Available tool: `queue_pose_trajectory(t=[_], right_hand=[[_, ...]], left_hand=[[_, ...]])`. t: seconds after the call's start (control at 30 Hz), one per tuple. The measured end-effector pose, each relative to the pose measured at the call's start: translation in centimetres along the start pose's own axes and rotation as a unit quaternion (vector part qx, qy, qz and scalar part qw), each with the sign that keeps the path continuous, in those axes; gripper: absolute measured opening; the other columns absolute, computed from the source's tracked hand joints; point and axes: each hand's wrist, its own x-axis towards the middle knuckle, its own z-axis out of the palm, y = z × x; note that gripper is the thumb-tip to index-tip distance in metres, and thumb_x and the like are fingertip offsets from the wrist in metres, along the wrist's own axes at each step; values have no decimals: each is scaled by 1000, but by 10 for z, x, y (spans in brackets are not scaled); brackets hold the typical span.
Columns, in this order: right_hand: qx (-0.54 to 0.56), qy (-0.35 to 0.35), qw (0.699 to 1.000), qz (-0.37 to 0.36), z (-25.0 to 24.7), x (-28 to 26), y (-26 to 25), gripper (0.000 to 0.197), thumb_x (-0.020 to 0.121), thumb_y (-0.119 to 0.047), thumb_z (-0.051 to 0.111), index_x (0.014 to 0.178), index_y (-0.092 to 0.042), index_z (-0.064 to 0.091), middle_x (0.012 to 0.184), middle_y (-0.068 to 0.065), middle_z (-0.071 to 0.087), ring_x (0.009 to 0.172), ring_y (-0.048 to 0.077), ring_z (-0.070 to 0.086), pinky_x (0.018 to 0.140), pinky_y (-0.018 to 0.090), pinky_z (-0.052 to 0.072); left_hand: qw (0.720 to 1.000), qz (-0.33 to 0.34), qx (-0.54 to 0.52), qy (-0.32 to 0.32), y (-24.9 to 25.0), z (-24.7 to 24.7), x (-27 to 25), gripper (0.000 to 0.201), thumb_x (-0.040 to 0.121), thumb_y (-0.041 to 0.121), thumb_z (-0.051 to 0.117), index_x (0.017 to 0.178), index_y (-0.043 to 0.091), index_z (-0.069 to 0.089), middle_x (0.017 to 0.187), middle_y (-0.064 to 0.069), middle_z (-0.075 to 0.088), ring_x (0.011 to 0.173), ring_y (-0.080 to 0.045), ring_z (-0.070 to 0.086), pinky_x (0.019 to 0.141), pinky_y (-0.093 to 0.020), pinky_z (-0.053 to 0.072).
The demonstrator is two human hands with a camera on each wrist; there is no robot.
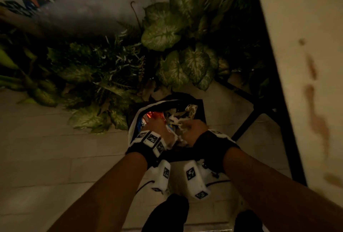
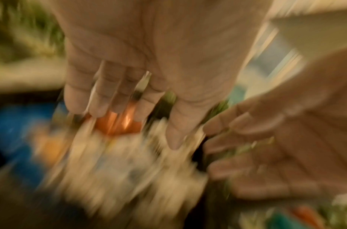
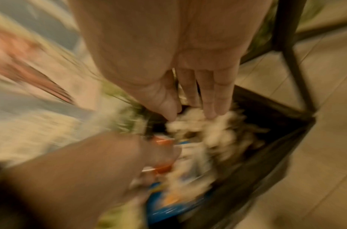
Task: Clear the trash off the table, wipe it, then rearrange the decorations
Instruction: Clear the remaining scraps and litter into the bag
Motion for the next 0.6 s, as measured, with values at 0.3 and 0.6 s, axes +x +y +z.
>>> queue_pose_trajectory(t=[0.3, 0.6], right_hand=[[232, -140, 958, -99, -59, -172, -22, 21, 83, 6, 55, 98, -3, 66, 81, 8, 61, 66, 15, 57, 64, 21, 52], [-13, -30, 983, -181, -194, -295, 87, 25, 85, -14, 54, 104, -25, 66, 102, -8, 67, 81, 7, 59, 75, 18, 47]], left_hand=[[983, -15, -65, 173, 78, -157, -70, 26, 76, 39, 74, 79, 15, 65, 83, -3, 64, 82, -22, 61, 66, -27, 42], [957, 190, -73, 208, 251, -176, -126, 20, 78, 34, 74, 77, 17, 63, 77, -3, 66, 74, -22, 64, 74, -37, 54]])
